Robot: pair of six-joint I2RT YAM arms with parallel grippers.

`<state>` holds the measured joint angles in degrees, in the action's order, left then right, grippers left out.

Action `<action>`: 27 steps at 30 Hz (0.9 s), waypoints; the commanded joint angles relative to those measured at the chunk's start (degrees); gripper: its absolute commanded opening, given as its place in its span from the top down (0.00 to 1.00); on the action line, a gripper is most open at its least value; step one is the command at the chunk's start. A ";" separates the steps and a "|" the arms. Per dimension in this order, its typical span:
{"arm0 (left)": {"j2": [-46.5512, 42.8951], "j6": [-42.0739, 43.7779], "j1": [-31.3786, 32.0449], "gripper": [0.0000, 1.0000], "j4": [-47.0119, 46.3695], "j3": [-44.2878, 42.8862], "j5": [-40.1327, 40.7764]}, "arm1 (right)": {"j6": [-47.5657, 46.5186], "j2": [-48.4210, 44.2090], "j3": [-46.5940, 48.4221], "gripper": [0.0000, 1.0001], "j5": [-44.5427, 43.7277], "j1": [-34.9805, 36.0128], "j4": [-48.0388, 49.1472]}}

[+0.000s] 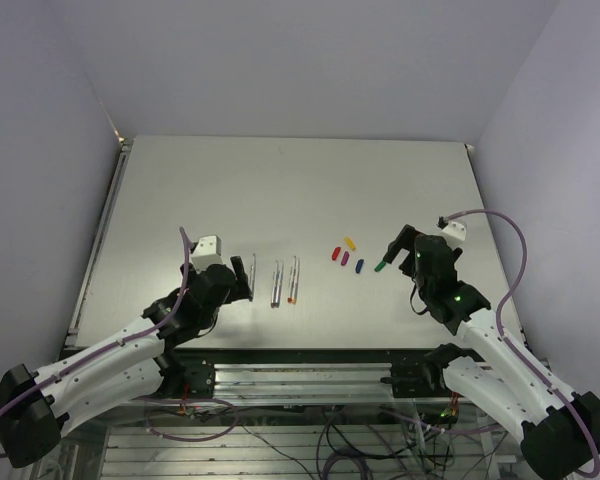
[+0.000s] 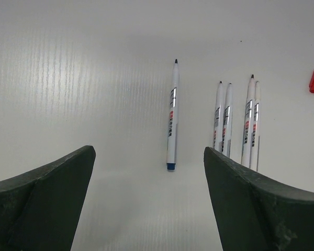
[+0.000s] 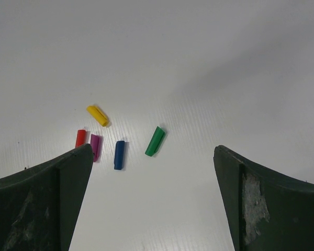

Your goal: Insert the pens into the pen caps

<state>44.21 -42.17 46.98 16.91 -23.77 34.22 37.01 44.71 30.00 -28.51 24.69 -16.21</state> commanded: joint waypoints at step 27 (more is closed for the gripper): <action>0.99 1.31 0.10 0.05 -3.85 2.06 -3.40 | 0.18 -0.77 -0.42 0.01 -0.47 -0.34 -0.67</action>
<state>44.93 -40.93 46.98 14.61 -21.93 31.46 37.06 44.18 29.89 -28.49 24.69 -17.08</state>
